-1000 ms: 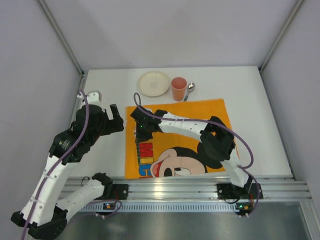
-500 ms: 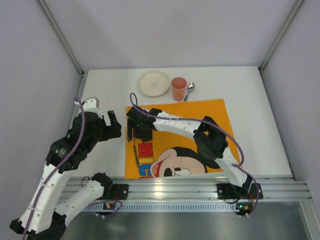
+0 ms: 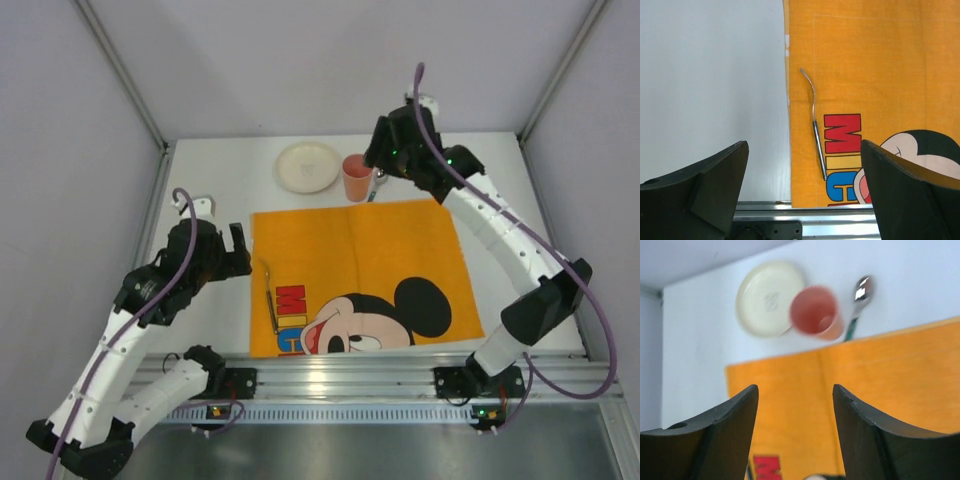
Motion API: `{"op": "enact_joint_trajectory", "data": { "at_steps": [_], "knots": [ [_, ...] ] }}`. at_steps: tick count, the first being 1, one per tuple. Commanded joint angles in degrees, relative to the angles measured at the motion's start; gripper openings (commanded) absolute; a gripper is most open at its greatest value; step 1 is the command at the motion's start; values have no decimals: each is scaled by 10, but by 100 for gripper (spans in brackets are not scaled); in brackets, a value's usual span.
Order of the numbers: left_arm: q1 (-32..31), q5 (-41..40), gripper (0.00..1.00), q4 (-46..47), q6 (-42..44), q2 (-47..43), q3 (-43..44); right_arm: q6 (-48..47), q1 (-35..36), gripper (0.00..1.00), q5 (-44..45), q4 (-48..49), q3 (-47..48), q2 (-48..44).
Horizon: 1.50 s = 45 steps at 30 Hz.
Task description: Set the dinner table for one person
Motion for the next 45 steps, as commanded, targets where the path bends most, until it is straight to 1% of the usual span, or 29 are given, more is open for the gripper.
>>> {"op": "enact_joint_trajectory", "data": {
  "at_steps": [1,2,3,4,6,7,8,9,11,15,19,24,32,35,38,44,45],
  "knots": [
    [3,1,99,50,-32,42,-19,-70,-77,61,17,-4,1,53],
    [3,5,99,60,-38,60,-43,-80,-107,60,-4,-3,25,72],
    [3,9,99,69,-49,69,-52,-84,-120,59,-18,-2,42,94],
    [3,20,99,73,-55,79,-59,-88,-140,59,-32,-3,60,142],
    [4,34,99,88,-63,110,-73,-95,-154,57,-66,-3,123,192],
    [4,41,99,108,-64,120,-75,-97,-160,56,-74,-3,144,239],
    [5,55,99,122,-64,140,-83,-98,-167,55,-82,-4,184,262],
    [6,60,98,135,-62,150,-87,-95,-171,53,-87,-4,202,303],
    [7,69,98,162,-61,187,-90,-90,-180,51,-101,-5,249,341],
    [11,71,96,166,-62,244,-66,-81,-185,50,-116,-12,317,434],
    [12,63,96,166,-61,260,-52,-71,-184,49,-121,-10,357,479],
    [18,57,96,170,-65,269,-52,-60,-185,47,-133,-7,363,504],
    [23,48,96,172,-72,285,-42,-84,-186,47,-96,-39,292,475],
    [24,52,96,174,-75,290,-44,-84,-187,49,-100,-49,272,474],
    [24,55,96,176,-76,298,-39,-77,-187,49,-107,-52,274,488],
    [24,58,96,174,-76,306,-31,-77,-187,41,-97,-61,311,510],
    [24,59,96,173,-75,307,-30,-78,-187,36,-97,-72,320,521]
  ]
}}
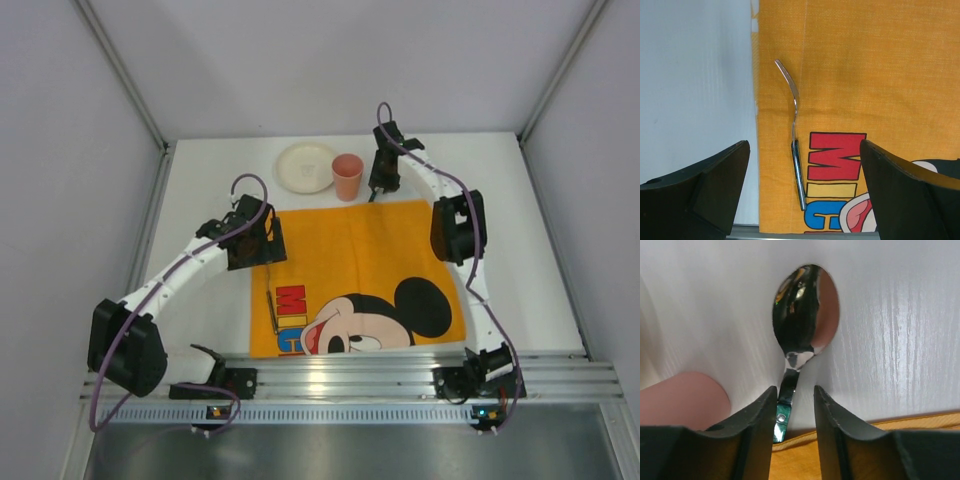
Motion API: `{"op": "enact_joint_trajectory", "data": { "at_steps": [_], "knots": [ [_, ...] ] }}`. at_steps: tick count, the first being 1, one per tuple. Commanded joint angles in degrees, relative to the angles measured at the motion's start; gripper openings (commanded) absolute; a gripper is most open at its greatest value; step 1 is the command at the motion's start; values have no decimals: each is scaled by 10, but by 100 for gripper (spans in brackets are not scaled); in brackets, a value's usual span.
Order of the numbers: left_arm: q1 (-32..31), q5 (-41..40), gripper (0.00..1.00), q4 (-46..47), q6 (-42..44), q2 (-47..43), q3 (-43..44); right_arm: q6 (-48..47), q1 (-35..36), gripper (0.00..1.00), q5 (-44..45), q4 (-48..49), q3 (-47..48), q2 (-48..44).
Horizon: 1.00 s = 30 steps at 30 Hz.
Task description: Set the dinner table for one person
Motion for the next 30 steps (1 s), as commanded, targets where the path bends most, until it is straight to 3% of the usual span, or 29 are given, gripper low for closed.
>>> {"op": "enact_joint_trajectory", "data": {
  "at_steps": [1,4,10,12,19,23,30],
  "knots": [
    [3,-3,96,18,-4,-2,25,-9,-1,34,16,-33,55,26],
    [3,-6,96,14,-3,-9,25,-16,6,17,27,-67,104,58],
    [3,-11,96,2,-2,-21,22,-31,15,8,48,-80,115,72],
    [3,-12,96,0,-1,-24,22,-31,13,0,49,-79,116,74],
    [3,-8,97,-7,7,-34,27,-28,-38,0,46,-22,101,23],
    [3,6,97,-1,20,-27,30,-31,-76,0,42,69,64,-53],
    [3,37,96,13,35,14,0,-63,-102,0,56,95,16,-213]
  ]
}}
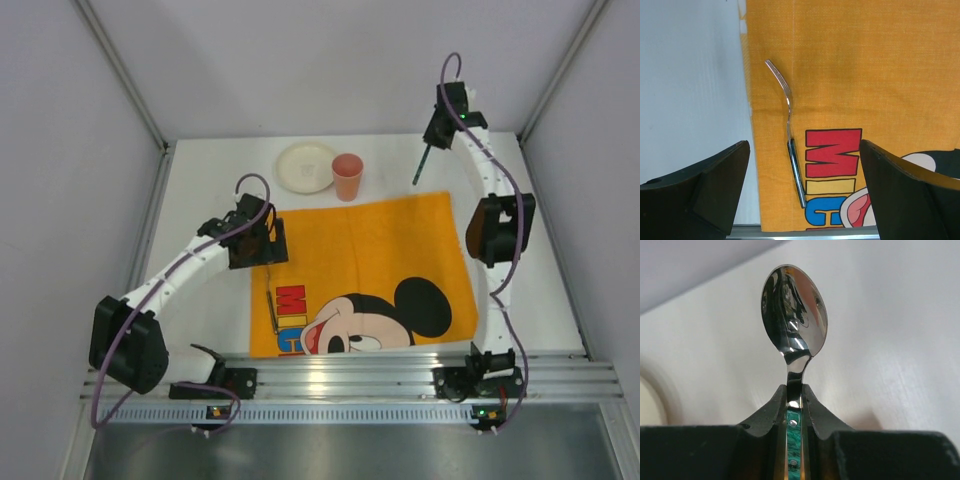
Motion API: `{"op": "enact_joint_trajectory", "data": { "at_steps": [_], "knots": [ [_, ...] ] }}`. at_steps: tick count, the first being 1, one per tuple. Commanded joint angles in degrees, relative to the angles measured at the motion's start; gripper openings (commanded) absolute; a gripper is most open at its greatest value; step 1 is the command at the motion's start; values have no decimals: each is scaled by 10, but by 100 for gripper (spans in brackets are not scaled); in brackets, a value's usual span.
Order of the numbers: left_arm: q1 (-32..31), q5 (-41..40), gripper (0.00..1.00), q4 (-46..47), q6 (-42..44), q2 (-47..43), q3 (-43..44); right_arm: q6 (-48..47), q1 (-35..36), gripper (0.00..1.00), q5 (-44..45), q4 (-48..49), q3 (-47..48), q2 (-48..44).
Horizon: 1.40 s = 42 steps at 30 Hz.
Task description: Set the dinner table for one person
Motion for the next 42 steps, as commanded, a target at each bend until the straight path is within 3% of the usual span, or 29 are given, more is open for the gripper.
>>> {"op": "enact_joint_trajectory", "data": {
  "at_steps": [1,8,15,20,25,31,39,42],
  "knots": [
    [2,17,96,20,13,17,-19,-26,6,0,23,55,-32,-166],
    [2,55,96,112,19,35,-90,-56,7,0,73,63,-271,-435],
    [0,90,93,177,41,128,-59,-16,9,0,20,18,-534,-596],
    [-10,94,91,175,59,178,-11,17,25,0,-16,19,-652,-661],
    [-21,91,90,146,63,193,43,8,45,0,-39,27,-694,-656],
    [-26,92,90,112,53,169,76,0,71,0,-78,67,-711,-585],
    [-28,138,89,128,19,146,43,-18,137,0,-79,95,-689,-456],
    [-31,121,89,119,14,127,41,-24,145,0,-76,99,-696,-428]
  ]
}}
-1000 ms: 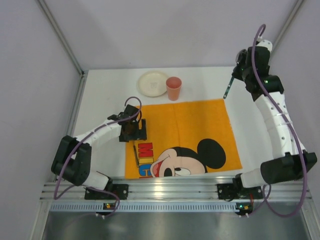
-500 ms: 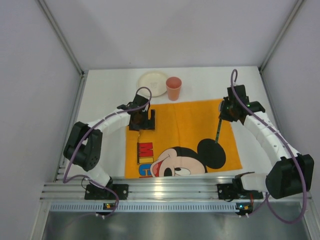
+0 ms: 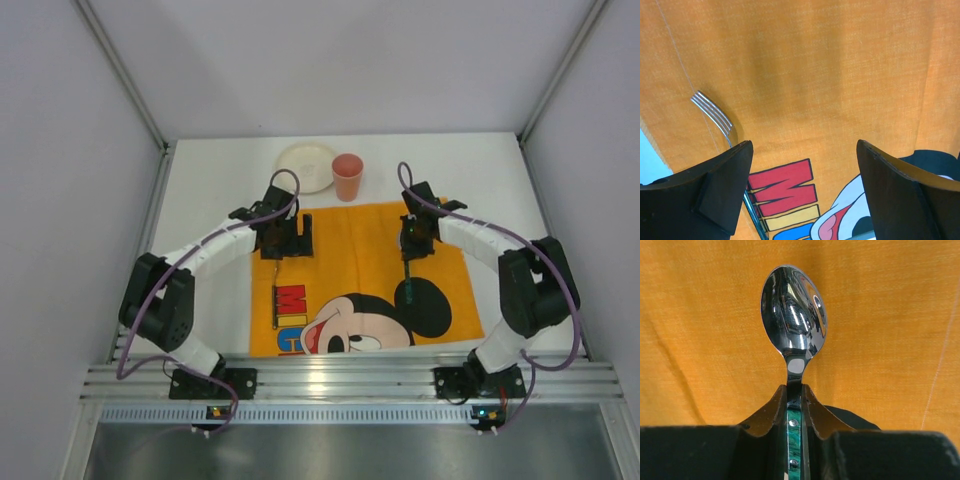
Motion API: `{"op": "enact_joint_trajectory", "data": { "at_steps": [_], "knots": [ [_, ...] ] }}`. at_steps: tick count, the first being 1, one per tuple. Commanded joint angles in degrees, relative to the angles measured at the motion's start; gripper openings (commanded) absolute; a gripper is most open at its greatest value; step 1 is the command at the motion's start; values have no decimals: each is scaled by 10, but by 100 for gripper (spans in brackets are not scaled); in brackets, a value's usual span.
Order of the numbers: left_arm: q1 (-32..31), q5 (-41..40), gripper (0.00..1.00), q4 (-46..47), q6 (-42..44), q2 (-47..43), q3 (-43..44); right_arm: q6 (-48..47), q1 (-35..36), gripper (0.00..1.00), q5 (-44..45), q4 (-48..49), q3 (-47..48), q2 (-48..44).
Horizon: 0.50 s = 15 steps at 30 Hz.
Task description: Set the dinner table for one person
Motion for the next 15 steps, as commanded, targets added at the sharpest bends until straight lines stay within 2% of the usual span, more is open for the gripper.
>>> {"op": "enact_joint_trajectory", "data": {
  "at_steps": [1,11,12,13,14,15],
  "knots": [
    [-4,-3,90,-5,-12,-41,-5,-16,13,0,3,32,9,14],
    [-3,-16,91,-35,-5,-44,53,-12,22,0,-8,40,-58,15],
    [-3,-16,91,-36,-5,-40,59,-12,24,6,-12,38,-60,16],
    [-3,-16,91,-37,-2,-38,63,-8,25,18,-13,32,-59,17],
    [-3,-33,91,-42,-2,-37,70,-5,27,49,-10,28,-54,15],
    [-2,-35,91,-43,-1,-34,74,-2,30,58,-6,14,-50,12]
  ]
}}
